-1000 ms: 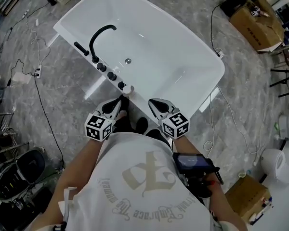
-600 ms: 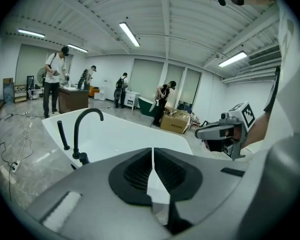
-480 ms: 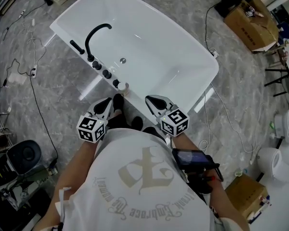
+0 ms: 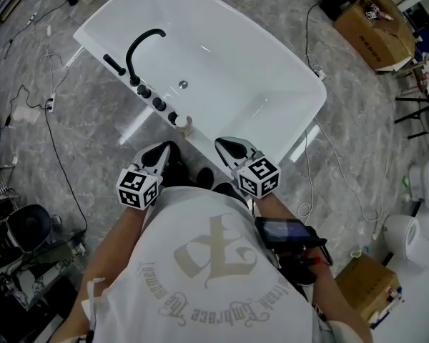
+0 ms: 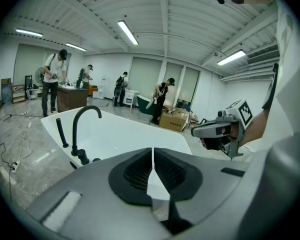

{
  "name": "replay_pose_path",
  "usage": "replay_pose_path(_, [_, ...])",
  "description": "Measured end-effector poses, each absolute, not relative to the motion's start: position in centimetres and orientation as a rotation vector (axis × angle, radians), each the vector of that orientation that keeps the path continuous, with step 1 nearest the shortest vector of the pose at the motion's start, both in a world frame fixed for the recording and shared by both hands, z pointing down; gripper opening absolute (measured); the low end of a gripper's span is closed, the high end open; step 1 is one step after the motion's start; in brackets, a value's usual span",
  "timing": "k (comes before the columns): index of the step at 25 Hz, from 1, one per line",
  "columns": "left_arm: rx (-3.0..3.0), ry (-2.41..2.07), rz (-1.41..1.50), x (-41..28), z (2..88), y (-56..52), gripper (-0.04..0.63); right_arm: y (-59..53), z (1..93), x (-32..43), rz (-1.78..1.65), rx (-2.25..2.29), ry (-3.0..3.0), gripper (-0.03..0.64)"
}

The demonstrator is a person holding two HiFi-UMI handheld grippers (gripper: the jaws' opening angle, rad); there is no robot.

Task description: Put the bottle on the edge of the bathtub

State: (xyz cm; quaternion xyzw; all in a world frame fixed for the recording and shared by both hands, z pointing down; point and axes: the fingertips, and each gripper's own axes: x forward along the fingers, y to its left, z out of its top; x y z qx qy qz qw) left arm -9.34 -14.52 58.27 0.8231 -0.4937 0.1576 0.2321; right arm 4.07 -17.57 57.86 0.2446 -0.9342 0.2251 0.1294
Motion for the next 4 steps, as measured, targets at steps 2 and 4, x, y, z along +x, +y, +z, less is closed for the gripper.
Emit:
replay_pose_path(2, [2.261, -1.346, 0.440, -9.10, 58.60, -14.40, 0.017, -17.50, 58.09, 4.15, 0.660, 0.713, -2.709, 0.006])
replay_pose_path(4, [2.261, -1.330, 0.447, -8.68, 59.02, -14.23, 0.017, -17.33, 58.36, 4.39, 0.668, 0.717, -2.700, 0.006])
